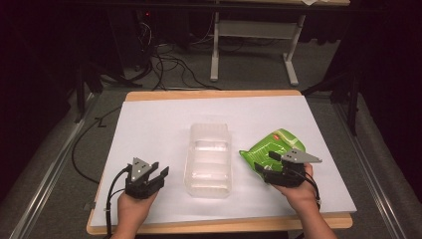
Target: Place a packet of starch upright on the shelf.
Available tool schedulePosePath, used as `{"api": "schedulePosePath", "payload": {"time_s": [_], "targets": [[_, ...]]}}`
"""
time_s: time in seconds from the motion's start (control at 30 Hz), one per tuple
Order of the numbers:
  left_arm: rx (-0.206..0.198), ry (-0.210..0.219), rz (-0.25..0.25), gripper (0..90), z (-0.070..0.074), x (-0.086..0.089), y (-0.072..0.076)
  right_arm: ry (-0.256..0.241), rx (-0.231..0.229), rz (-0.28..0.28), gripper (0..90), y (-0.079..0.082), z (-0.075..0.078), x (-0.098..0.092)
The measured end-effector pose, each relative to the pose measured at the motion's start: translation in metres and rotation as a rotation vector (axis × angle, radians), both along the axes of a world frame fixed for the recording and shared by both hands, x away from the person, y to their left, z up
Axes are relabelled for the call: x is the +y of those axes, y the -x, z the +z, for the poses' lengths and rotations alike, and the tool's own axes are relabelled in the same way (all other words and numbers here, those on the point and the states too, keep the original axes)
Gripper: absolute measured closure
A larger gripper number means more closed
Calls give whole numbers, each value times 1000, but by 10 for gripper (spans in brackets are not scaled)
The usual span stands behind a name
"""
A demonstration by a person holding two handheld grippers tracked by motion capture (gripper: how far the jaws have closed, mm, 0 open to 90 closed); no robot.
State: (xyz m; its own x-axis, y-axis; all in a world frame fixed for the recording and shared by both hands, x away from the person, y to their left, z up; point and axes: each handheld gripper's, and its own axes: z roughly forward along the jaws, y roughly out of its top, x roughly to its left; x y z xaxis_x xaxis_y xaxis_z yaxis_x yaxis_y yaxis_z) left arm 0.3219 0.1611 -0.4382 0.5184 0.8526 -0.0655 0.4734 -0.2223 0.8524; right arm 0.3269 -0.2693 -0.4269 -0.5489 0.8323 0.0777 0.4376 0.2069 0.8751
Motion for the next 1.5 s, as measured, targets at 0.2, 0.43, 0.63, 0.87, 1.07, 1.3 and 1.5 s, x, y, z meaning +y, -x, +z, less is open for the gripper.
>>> {"api": "schedulePosePath", "payload": {"time_s": [0.2, 0.43, 0.63, 0.87, 1.07, 1.3, 1.5], "targets": [[88, -70, -142, 900, -12, -34, 6, -3, 7, -3, 278, -1, -1, 0], [67, -64, -108, 900, -9, -37, 7, -7, 6, -8, 281, -1, 0, -4], [57, -32, -68, 900, -6, -27, 5, -9, 6, -9, 283, -1, 0, -5], [52, -29, -59, 900, -6, -26, 5, -4, 3, -25, 283, -2, 0, -7], [44, -20, -50, 783, -4, -21, 2, 16, 2, -75, 266, -8, 0, -19], [40, -15, -39, 610, -3, -16, 0, 32, 15, -149, 215, -17, -1, -36], [43, -18, -21, 524, -3, -13, -2, 24, 50, -216, 197, -28, -7, -56]]}}
